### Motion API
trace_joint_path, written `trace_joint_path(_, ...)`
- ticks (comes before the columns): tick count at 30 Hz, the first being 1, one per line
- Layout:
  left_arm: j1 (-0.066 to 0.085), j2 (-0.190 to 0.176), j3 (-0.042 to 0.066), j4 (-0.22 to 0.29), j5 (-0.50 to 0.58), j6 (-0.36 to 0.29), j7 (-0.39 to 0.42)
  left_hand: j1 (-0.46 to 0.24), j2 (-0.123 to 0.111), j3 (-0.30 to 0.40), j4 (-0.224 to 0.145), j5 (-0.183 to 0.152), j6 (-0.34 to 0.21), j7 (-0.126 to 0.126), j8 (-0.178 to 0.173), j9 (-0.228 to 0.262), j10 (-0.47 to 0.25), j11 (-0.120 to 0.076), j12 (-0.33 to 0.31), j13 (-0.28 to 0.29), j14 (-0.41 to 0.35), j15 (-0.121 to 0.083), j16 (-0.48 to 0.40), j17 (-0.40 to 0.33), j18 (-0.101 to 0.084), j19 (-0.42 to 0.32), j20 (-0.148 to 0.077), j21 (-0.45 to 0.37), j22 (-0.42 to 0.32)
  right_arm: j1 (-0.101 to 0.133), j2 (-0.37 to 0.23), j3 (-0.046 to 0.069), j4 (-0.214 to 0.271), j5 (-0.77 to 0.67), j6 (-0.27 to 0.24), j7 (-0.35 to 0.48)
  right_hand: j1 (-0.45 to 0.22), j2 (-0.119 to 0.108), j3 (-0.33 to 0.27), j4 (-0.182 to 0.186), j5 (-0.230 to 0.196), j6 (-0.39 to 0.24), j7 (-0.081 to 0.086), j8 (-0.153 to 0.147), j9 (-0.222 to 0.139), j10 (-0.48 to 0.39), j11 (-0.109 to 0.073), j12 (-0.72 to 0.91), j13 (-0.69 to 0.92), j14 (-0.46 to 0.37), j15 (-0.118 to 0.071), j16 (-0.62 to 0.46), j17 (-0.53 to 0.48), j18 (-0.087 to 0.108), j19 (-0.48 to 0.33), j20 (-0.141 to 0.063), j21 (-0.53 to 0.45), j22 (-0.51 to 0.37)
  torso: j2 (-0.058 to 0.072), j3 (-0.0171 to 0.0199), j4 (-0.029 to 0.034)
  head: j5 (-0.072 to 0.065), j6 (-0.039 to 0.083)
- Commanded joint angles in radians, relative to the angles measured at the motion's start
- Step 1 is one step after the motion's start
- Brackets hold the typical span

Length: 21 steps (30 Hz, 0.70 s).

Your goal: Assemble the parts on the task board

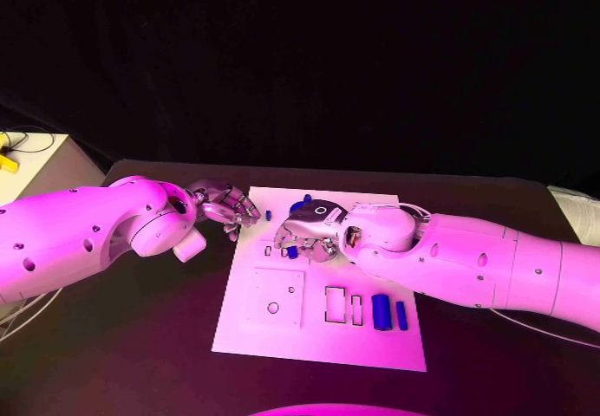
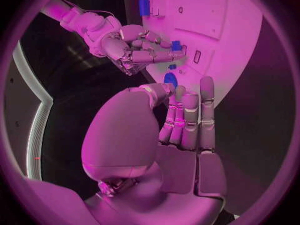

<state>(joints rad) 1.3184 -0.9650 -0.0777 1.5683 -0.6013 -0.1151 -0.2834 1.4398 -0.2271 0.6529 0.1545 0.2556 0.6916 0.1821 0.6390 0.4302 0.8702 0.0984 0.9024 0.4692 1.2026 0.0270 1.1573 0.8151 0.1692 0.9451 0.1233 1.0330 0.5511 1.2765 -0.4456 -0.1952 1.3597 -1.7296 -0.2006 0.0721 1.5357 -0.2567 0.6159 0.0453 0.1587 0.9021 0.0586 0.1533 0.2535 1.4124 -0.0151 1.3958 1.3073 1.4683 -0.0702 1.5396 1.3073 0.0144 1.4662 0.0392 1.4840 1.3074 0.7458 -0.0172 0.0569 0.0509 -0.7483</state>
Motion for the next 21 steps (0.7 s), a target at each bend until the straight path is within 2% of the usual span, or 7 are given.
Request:
trace_joint_path(1,0.001,-0.002,0.002,0.005,0.006,-0.010,0.000,-0.007,0.001,-0.002,-0.006,-0.005,0.000,0.004,-0.004,-0.001,0.001,0.001,-0.001,-0.002,0.005,0.000,0.005,0.001,0.016,-0.006,-0.001,0.004,0.002,-0.002,0.003,-0.001,-0.002,-0.065,0.051,0.012,-0.002,-0.006,0.003,-0.009,-0.002,-0.007,-0.002,-0.005,0.001,-0.004,-0.006,-0.006,0.121,0.082,-0.007,-0.003,0.204,0.009,0.053,-0.006,-0.007,0.217,0.004,-0.0037,0.0038,-0.001,-0.002)
trace_joint_path(5,0.001,-0.004,0.002,0.006,0.005,-0.011,-0.002,-0.007,0.001,-0.002,-0.006,-0.005,0.000,0.004,-0.004,-0.001,0.001,0.001,-0.001,-0.002,0.005,0.000,0.005,0.001,0.016,-0.006,-0.001,0.004,0.002,-0.003,0.002,-0.002,-0.001,-0.078,0.056,0.009,-0.001,-0.006,0.011,-0.019,0.000,-0.007,-0.004,-0.005,0.002,0.001,-0.008,-0.001,0.125,0.082,-0.009,-0.002,0.205,0.009,0.054,-0.007,-0.006,0.218,0.004,-0.0032,0.0020,0.000,-0.003)
trace_joint_path(15,0.001,-0.006,0.003,0.004,0.005,-0.013,-0.007,-0.008,0.001,-0.001,-0.008,-0.004,0.002,0.003,-0.004,-0.003,0.002,0.001,-0.001,-0.003,0.006,-0.001,0.006,0.001,0.016,-0.006,-0.001,0.005,0.002,-0.004,-0.007,-0.002,0.005,-0.094,0.045,0.005,-0.015,-0.001,0.035,-0.044,-0.001,0.014,-0.001,0.009,0.013,0.007,-0.007,0.008,0.131,0.084,-0.012,0.001,0.211,0.008,0.057,-0.011,0.000,0.223,0.003,-0.0025,0.0026,0.004,-0.007)
trace_joint_path(21,0.001,-0.005,0.003,0.003,0.005,-0.009,-0.010,-0.008,0.001,-0.001,-0.008,-0.004,0.002,0.003,-0.004,-0.003,0.002,0.001,-0.001,-0.003,0.006,-0.001,0.006,0.001,0.016,-0.006,-0.001,0.005,0.002,-0.004,-0.011,-0.002,0.009,-0.092,0.027,0.000,-0.063,0.007,0.046,-0.055,-0.015,0.064,0.017,0.041,0.036,0.018,0.004,0.020,0.139,0.088,-0.005,0.007,0.221,0.004,0.066,-0.007,0.014,0.230,0.003,-0.0021,0.0019,0.004,-0.006)
